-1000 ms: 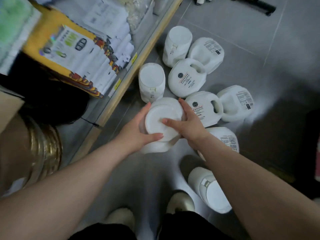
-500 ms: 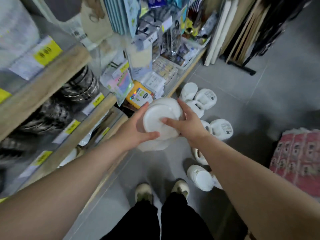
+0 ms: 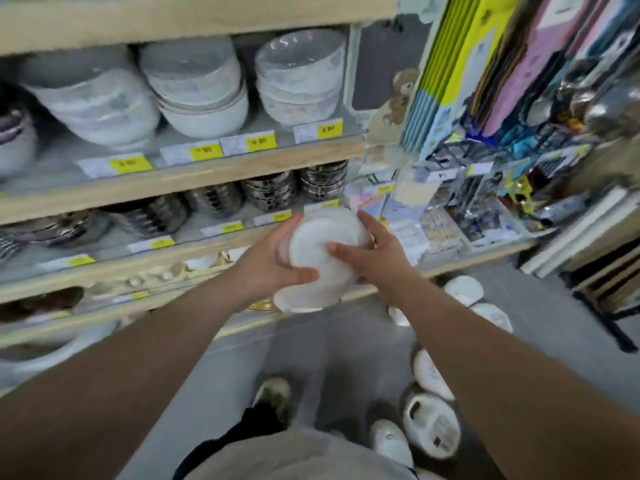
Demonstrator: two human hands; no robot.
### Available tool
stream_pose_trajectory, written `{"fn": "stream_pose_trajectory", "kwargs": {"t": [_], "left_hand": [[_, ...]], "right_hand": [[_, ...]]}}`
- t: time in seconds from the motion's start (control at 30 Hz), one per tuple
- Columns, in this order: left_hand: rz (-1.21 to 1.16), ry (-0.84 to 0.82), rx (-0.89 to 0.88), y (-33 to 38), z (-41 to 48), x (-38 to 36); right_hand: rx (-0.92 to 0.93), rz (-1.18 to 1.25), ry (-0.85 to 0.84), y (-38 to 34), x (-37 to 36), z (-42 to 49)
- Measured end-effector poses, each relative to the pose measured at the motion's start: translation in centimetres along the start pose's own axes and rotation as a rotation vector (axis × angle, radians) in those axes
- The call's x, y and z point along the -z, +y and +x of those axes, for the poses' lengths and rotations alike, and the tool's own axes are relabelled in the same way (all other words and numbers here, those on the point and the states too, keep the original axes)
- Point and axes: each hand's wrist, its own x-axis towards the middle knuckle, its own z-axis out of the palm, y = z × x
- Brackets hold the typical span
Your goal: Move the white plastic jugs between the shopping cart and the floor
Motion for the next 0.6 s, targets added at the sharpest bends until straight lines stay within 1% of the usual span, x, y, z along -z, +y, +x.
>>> {"fn": "stream_pose_trajectory", "kwargs": {"t": [0.1,0.17,0.27,0.4,0.5,0.6], "left_hand": [[-0.047,0.190,0.034,-0.3,-4.7,1.1],[-0.113,0.282,0.062,-1.0,-8.0,2.4],[-0.178,0.424,0.083,-2.5,-13.3,4.8],[-0.226,0.645,0.124,-4.4,-21.2,8.4],[-0.213,0.760,0.171,-6.5,-28.0,12.0],[-0.235,0.887,0.205,-8.4,-35.2,15.5]], "right_hand": [[0.052,-0.104,-0.184,-1.7,-2.8,-0.8],[0.076,-0.172,-0.278,-2.5,-5.6,-1.6],[0.122,-0.204,-0.421,-3.0,-10.6,-3.5],[0.140,-0.263,-0.626,-3.1,-19.4,-6.5],[0.188,-0.286,-0.768,-3.1,-27.0,-10.1],[0.226,-0.336,-0.869,-2.7,-34.8,-14.5]]}}
